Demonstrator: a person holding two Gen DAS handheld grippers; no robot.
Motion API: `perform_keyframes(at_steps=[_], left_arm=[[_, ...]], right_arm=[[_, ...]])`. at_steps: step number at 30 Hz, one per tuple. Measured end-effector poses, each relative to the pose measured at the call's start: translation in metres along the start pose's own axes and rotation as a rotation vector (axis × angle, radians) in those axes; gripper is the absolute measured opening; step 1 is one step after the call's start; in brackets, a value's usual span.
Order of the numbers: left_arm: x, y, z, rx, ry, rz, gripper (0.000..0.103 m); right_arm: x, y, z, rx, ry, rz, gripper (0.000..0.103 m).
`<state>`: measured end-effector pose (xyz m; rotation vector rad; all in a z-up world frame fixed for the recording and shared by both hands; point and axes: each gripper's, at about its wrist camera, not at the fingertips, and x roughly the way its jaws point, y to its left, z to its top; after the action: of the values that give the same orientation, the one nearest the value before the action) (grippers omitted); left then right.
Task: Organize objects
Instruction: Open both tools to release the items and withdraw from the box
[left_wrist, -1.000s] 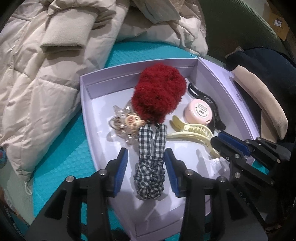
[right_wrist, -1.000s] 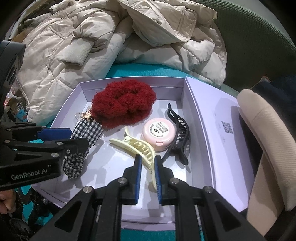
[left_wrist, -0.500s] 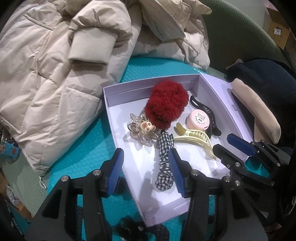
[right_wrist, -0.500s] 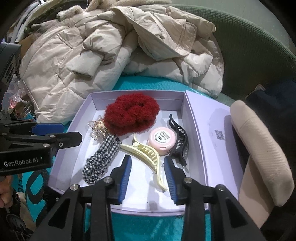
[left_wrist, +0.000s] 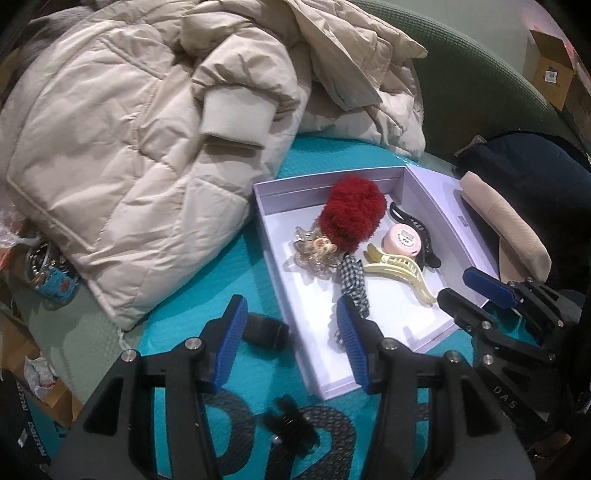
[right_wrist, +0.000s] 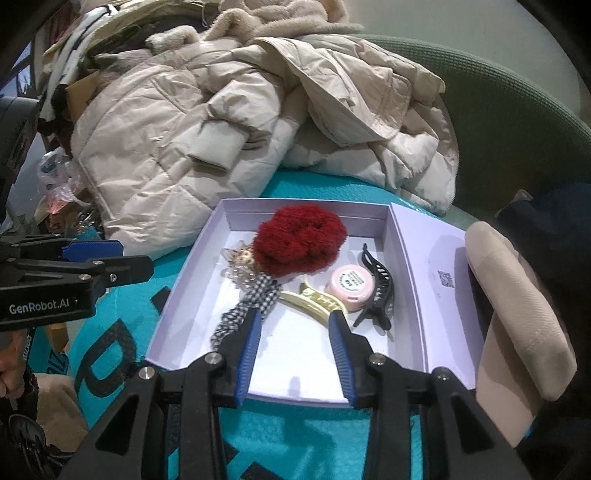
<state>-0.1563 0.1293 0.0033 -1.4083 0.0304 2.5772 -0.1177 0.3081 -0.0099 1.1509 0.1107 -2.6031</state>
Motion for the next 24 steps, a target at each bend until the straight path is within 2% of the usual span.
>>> perform_keyframes(at_steps=[24], left_arm=[[-0.044,0.037,-0.065,-0.077,-0.002,0.049,0.049]], right_arm=[[-0.036,0.061,-0.037,-0.084,0.008,0.116,0.037]])
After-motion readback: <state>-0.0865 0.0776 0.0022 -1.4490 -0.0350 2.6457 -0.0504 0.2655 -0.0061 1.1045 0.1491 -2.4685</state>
